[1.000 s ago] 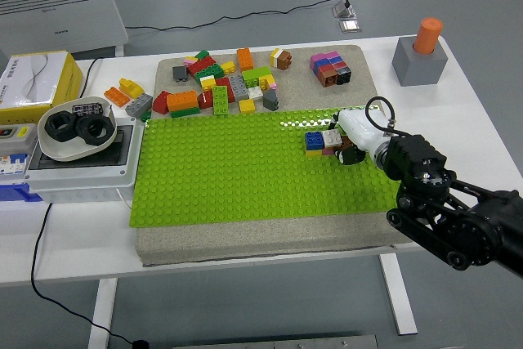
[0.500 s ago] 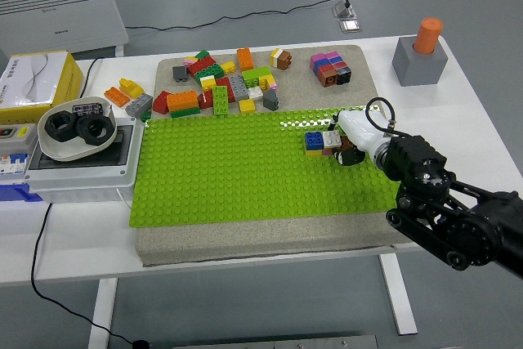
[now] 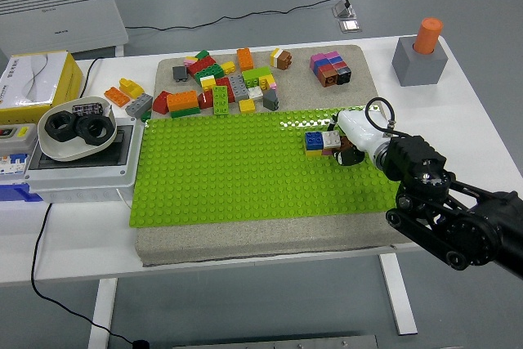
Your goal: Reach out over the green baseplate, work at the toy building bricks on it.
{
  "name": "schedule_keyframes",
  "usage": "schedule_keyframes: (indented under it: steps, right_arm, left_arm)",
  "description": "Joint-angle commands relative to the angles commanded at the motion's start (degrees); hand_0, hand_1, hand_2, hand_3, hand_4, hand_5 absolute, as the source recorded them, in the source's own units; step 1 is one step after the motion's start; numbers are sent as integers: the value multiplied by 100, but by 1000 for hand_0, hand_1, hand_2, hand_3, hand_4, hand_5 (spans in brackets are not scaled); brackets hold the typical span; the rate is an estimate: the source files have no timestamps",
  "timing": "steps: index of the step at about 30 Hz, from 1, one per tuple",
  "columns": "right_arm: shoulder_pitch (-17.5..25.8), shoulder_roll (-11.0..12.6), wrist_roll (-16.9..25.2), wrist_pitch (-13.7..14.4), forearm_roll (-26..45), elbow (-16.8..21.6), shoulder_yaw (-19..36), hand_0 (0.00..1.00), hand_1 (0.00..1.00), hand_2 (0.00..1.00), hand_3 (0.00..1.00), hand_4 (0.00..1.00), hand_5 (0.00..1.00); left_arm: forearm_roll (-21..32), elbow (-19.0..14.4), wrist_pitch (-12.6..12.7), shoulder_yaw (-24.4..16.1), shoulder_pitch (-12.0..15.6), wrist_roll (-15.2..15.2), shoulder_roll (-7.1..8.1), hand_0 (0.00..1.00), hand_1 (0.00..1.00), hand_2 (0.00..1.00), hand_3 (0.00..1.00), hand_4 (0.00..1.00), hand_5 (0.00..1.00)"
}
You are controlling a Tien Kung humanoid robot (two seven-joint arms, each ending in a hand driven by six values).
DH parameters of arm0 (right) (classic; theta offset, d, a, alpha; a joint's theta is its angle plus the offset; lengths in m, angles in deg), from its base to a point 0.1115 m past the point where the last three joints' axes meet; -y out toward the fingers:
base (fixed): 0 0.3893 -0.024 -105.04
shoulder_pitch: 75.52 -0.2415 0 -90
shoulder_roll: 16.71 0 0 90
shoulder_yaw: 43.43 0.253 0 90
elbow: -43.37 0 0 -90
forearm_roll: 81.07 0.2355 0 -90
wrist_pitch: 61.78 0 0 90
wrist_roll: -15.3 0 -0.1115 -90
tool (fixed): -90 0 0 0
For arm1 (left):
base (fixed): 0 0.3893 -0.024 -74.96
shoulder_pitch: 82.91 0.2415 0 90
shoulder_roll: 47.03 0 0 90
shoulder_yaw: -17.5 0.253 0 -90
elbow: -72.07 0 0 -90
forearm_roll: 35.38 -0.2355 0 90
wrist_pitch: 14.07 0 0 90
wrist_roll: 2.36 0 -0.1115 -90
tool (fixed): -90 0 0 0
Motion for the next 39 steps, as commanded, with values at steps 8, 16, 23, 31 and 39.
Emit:
schedule_keyframes:
  steps: [8,16,23,31,39]
  right_arm:
    - [-3,2,-8,9,-15,-5,-7,796,801,857,682,664,147]
    - [-7,2,-16,13,-26,-9,-13,796,802,857,686,665,146]
    - [-7,1,-16,13,-23,-12,-17,795,802,857,689,667,149]
    - [-6,7,-14,11,-10,-6,-34,796,801,858,696,671,150]
    - [-3,28,23,17,43,48,-7,796,801,860,769,692,134]
  left_arm:
    - [-8,0,-2,-2,0,1,1,724,317,348,577,451,186]
    - [-21,0,-2,-11,0,3,-1,724,317,348,577,451,187]
    - [-16,0,-3,-6,-1,4,1,724,317,348,577,450,187]
    - [-21,0,-5,-8,3,4,0,724,317,347,577,450,188]
    - [-19,0,-5,-8,1,2,0,724,317,347,576,449,191]
